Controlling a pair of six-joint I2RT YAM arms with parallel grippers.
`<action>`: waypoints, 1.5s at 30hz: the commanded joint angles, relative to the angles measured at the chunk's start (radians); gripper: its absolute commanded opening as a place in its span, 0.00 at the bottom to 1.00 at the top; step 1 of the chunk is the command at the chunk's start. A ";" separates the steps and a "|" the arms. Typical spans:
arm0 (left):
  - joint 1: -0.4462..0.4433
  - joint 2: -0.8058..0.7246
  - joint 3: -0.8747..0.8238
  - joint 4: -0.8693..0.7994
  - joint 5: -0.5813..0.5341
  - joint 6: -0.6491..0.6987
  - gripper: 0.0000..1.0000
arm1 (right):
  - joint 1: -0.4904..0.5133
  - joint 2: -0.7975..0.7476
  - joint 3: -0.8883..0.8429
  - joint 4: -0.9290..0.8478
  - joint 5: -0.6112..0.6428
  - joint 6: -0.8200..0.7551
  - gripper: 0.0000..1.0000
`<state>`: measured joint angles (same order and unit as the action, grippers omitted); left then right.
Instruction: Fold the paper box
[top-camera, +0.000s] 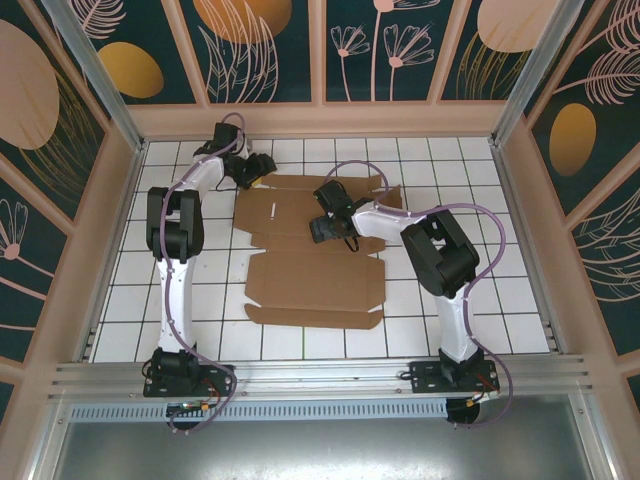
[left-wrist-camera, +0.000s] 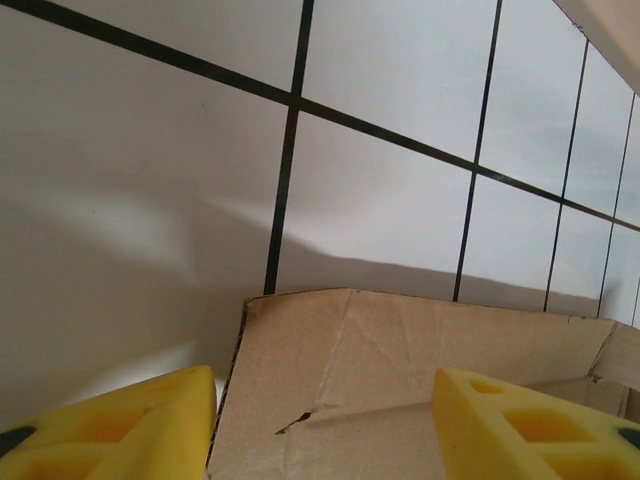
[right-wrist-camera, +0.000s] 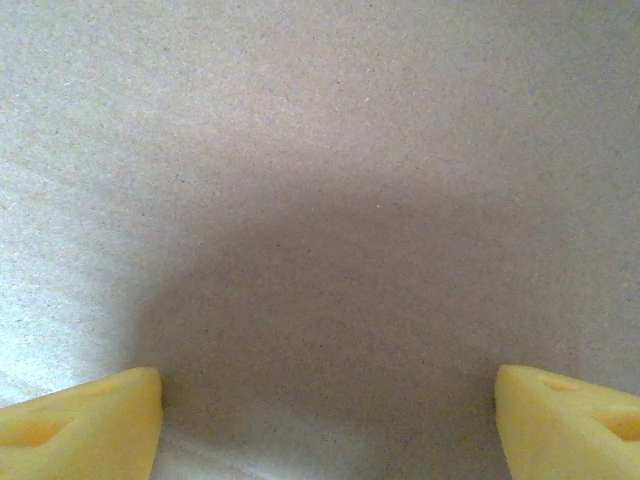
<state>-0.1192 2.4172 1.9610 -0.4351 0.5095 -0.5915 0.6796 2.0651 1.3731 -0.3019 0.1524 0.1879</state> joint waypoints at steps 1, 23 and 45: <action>-0.002 -0.038 -0.047 0.054 0.068 -0.039 0.57 | -0.014 0.053 -0.054 -0.166 -0.004 -0.025 0.83; -0.078 -0.065 -0.041 0.087 -0.013 -0.048 0.54 | -0.007 0.098 -0.039 -0.184 -0.031 -0.025 0.81; -0.121 0.027 0.043 0.096 0.023 -0.084 0.54 | 0.001 0.130 -0.030 -0.203 -0.040 -0.025 0.79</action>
<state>-0.2268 2.3966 1.9747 -0.3473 0.5003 -0.6598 0.6800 2.0804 1.3979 -0.3279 0.1398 0.1806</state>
